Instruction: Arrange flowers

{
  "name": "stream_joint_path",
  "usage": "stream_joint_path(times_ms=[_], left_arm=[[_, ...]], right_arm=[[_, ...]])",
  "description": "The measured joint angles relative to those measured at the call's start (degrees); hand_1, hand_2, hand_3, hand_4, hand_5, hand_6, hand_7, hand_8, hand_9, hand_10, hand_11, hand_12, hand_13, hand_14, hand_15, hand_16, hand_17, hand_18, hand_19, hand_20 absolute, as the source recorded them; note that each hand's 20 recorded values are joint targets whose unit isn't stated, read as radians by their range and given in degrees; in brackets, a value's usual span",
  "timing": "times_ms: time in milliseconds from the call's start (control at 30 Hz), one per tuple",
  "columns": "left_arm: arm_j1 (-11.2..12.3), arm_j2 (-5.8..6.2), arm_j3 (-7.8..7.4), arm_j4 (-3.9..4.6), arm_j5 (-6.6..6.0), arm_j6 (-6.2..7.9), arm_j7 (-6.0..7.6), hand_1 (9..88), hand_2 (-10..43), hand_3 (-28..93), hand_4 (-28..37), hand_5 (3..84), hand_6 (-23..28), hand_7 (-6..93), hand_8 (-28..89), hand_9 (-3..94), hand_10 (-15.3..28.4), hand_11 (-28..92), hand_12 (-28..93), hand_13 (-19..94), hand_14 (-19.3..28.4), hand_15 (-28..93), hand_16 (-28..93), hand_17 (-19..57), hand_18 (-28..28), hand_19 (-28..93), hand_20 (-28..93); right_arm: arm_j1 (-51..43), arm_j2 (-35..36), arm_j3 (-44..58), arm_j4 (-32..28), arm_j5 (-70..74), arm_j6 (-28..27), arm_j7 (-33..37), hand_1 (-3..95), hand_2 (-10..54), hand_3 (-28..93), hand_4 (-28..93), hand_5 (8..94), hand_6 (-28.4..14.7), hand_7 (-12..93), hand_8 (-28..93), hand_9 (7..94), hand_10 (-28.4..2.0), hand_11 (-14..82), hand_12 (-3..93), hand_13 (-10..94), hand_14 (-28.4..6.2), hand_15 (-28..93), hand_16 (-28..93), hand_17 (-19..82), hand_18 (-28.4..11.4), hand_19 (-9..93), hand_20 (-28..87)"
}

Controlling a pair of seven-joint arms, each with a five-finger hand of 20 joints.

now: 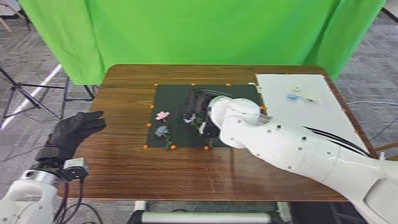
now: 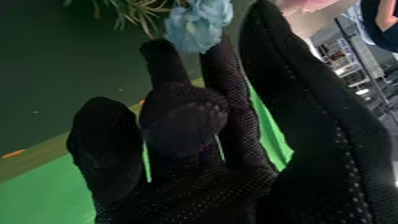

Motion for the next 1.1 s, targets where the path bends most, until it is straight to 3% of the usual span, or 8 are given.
stream_joint_path(times_ms=[267, 433, 700, 900, 1100], left_arm=[[0.0, 0.0, 0.0, 0.0, 0.02, -0.17, 0.0, 25.8, 10.8, 61, -27.4, 46.6, 4.1, 17.6, -7, 47.2, 16.2, 21, 10, 38, 20.1, 20, -4, 6.8, 12.1, 10, 12], [0.0, 0.0, -0.04, -0.04, 0.02, -0.23, -0.03, 25.8, 10.6, 61, -27.3, 46.6, 4.0, 17.6, -7, 47.1, 16.2, 21, 10, 38, 20.0, 20, -5, 6.8, 12.1, 10, 12], [0.3, 0.0, -0.68, -0.25, 0.08, -0.43, -0.16, 25.8, 10.0, 61, -27.1, 46.6, 4.1, 17.4, -7, 47.3, 16.3, 21, 10, 38, 20.0, 20, -5, 6.8, 12.2, 10, 12], [1.4, -0.15, -1.55, -0.61, 0.08, -0.43, -0.16, 25.9, 9.5, 61, -26.8, 46.6, 4.0, 17.5, -7, 47.2, 16.3, 21, 10, 38, 20.1, 20, -5, 6.8, 12.2, 10, 12], [1.6, -0.19, -1.58, -0.63, 0.15, -0.44, -0.13, 26.0, 9.2, 61, -26.8, 46.6, 4.0, 17.6, -7, 47.2, 16.3, 21, 10, 38, 20.1, 20, -4, 6.8, 12.2, 10, 12]], right_arm=[[0.0, 0.6, 1.1, -0.9, 0.1, -0.9, -0.3, 43.2, -9.5, 63, -13, 52.9, 1.4, 10, -7, 54.2, -18.5, 6.9, 15.6, 84, -3.3, 64, 30, 57, -15.8, 93, 54], [-0.3, 3.2, 3.9, -5.0, -0.6, -0.5, -1.6, 36.8, -9.5, 63, -13, 42.3, -2.7, 5, -5, 46.8, -18.4, 5.9, 17.0, 79, -5.8, 60, 30, 51, -17.8, 90, 49], [-5.8, 12.7, 15.6, -14.1, -4.1, 6.6, -3.5, 29.5, -9.5, 58, -15, 39.6, -4.5, 3, -4, 43.1, -19.4, 5.2, 17.3, 78, -6.8, 60, 30, 50, -18.9, 90, 49], [-11.3, 20.6, 23.1, -12.2, -5.8, 8.5, -0.6, 27.1, -9.5, 58, -16, 38.8, -5.0, 2, -3, 41.2, -20.0, 4.7, 17.5, 77, -7.4, 60, 29, 49, -19.4, 89, 49], [-15.5, 25.4, 25.6, -4.9, -7.7, 8.5, 2.7, 27.4, -9.5, 58, -17, 39.2, -4.7, 3, -3, 41.4, -19.7, 4.8, 17.7, 77, -7.5, 60, 29, 49, -19.5, 89, 49]])
